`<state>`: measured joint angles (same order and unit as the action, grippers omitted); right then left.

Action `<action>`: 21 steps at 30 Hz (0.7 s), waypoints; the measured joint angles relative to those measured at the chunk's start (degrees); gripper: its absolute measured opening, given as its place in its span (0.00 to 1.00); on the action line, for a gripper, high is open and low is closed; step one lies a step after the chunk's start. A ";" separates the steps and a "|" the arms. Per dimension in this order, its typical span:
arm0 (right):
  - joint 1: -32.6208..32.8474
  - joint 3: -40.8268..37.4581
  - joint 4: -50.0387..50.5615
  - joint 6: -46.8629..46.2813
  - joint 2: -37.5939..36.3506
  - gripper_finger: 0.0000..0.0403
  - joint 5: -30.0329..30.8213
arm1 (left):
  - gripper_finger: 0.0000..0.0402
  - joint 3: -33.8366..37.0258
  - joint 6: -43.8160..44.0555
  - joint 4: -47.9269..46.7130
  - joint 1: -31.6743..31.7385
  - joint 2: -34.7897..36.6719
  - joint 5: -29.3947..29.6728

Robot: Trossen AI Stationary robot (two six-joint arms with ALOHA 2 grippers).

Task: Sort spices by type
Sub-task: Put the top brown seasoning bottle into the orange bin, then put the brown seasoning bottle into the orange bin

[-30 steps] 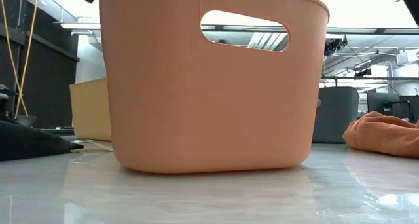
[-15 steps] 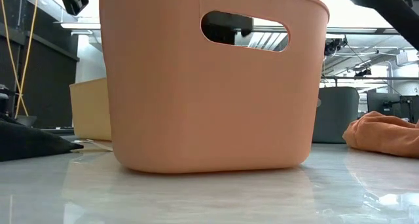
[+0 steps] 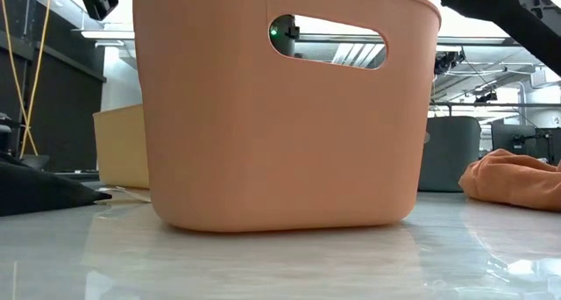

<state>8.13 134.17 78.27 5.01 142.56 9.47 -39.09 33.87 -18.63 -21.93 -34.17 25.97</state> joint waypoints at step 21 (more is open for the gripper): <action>-0.56 0.50 7.47 -5.17 -4.47 0.68 -2.01 | 0.51 -0.02 -3.80 -1.17 0.02 0.11 0.35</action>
<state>7.57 134.67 85.74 -0.16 138.09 7.45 -39.11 30.06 -19.81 -21.91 -34.06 26.32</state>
